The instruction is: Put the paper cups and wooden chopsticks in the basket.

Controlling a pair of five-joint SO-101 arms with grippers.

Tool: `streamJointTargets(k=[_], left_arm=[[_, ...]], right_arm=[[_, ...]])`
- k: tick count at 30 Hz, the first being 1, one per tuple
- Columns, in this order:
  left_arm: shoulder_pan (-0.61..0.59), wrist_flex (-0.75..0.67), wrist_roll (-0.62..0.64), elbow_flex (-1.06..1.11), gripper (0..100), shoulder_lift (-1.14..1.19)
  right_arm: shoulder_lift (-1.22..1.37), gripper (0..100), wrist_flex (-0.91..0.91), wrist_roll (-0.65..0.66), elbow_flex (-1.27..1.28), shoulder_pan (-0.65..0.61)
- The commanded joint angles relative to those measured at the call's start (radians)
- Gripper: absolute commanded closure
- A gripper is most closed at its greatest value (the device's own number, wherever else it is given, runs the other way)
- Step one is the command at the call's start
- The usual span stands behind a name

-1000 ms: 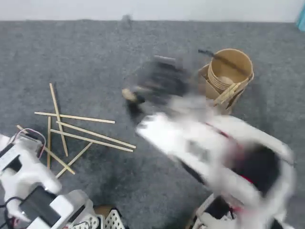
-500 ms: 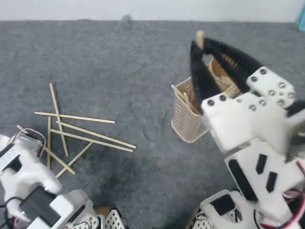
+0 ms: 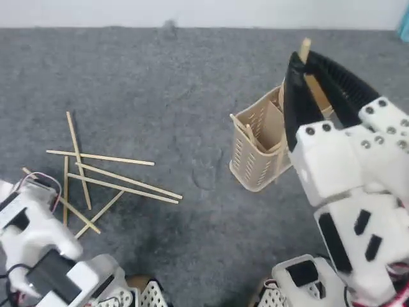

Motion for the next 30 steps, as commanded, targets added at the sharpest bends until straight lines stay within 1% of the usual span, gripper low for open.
streamJointTargets(k=[1, 4, 7, 10, 16, 19, 23, 26, 30], left_arm=[[-0.006, 0.003, 0.005, -0.035, 82, -0.002], [-0.006, 0.003, 0.005, -0.035, 82, -0.002], [-0.006, 0.003, 0.005, -0.035, 82, -0.002], [-0.006, 0.003, 0.005, -0.035, 82, -0.002], [-0.006, 0.003, 0.005, -0.035, 82, -0.002], [-0.006, 0.003, 0.005, -0.035, 82, -0.002], [-0.006, 0.003, 0.005, -0.035, 82, -0.002], [-0.006, 0.003, 0.005, -0.035, 82, -0.002], [-0.006, 0.003, 0.005, -0.035, 82, -0.002]], right_arm=[[-0.035, 99.1, 0.033, -0.011, -0.026, 0.008], [-0.045, 99.1, 0.111, -0.017, -0.028, 0.008], [-0.099, 99.1, 0.160, -0.057, -0.028, 0.008], [-0.142, 99.1, 0.166, -0.064, -0.006, 0.007], [-0.257, 99.1, 0.104, -0.064, 0.213, 0.008], [-0.354, 99.1, -0.027, -0.061, 0.370, 0.008], [-0.458, 99.1, -0.265, -0.057, 0.595, 0.008], [-0.490, 99.1, -0.441, -0.046, 0.732, 0.012], [-0.489, 99.1, -0.630, -0.028, 0.859, 0.077]])
